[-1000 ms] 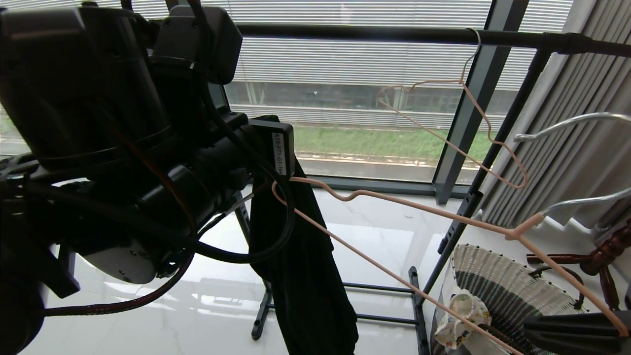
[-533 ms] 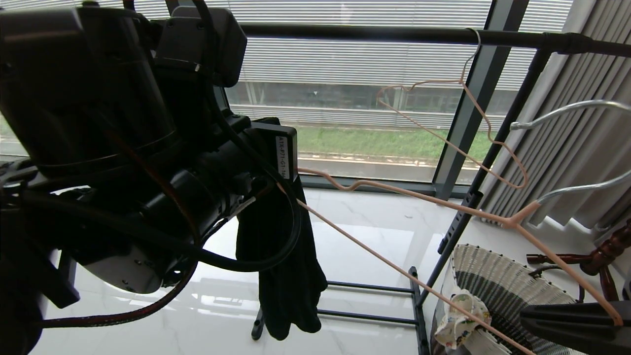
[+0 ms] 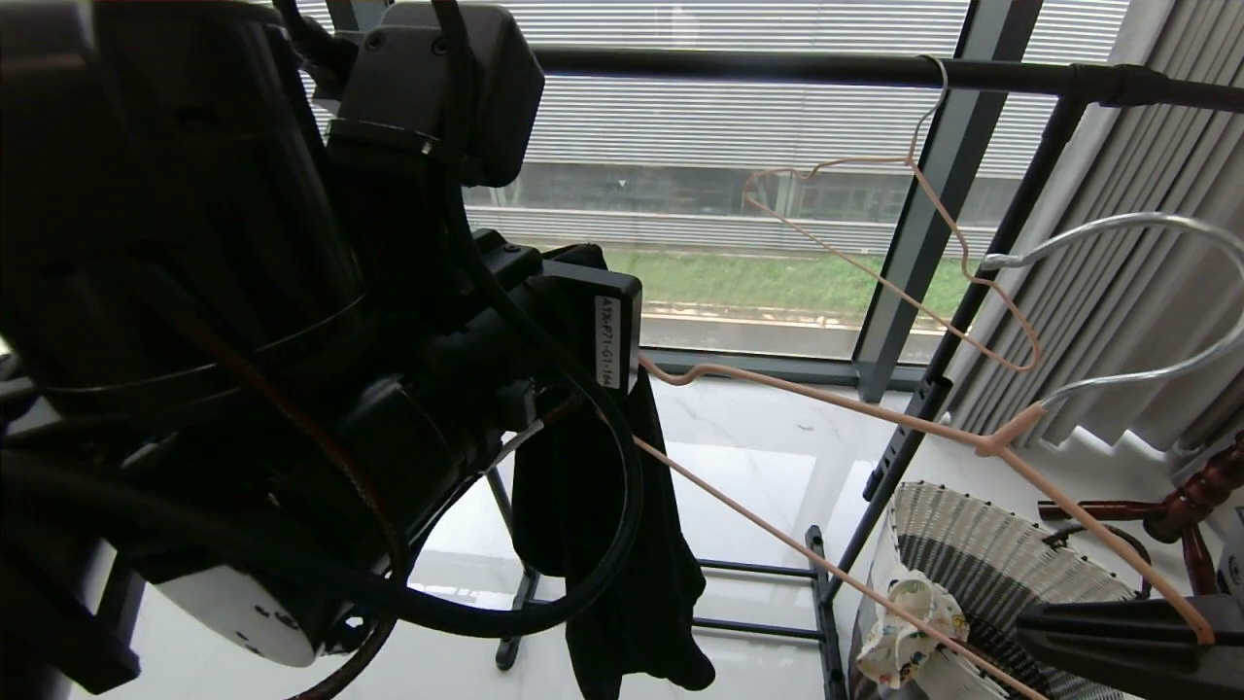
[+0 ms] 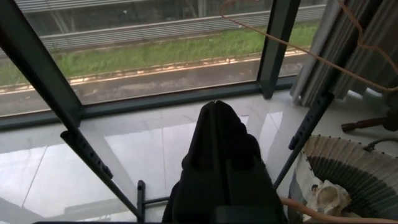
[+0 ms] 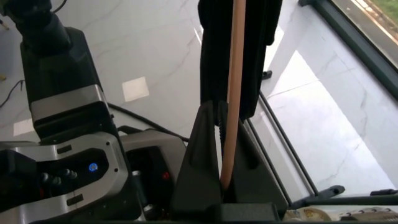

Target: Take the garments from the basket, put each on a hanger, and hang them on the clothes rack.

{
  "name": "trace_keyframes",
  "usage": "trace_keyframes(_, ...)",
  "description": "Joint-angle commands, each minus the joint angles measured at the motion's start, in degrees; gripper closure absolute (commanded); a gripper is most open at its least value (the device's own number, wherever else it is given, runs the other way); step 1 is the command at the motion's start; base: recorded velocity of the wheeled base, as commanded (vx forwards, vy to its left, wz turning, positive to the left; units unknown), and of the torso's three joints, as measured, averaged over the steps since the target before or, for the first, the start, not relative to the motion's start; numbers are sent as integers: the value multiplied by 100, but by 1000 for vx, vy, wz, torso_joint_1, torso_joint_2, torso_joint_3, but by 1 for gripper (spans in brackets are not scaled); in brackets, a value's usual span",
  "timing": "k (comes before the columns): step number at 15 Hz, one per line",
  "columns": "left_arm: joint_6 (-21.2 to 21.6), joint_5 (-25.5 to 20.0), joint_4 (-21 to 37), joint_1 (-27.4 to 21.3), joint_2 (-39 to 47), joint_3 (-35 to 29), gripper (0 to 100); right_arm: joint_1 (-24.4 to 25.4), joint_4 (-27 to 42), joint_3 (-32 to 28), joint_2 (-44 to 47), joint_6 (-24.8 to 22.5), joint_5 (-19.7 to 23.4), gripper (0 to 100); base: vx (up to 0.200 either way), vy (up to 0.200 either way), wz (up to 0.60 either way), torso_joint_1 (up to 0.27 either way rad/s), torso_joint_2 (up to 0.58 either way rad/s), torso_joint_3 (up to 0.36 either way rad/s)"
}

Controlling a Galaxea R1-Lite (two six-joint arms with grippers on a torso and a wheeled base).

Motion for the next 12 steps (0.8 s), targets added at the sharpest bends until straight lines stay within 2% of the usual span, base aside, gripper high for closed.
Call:
trace_keyframes(1,-3,1,-1,-276,2,-8,100,2,-3,-6,172,14,-1,100,0,0,0,0,0,0)
trace_keyframes(3,-3,1,-1,-425,2,-8,100,2,-74,3,260,31,-1,100,0,0,0,0,0,0)
trace_keyframes(6,-3,9,-1,-794,11,-78,100,2,-803,-14,849,269,-1,100,0,0,0,0,0,0)
trace_keyframes(12,-3,36,17,-1049,239,-579,100,38,-1594,-94,1745,278,-1,100,0,0,0,0,0,0)
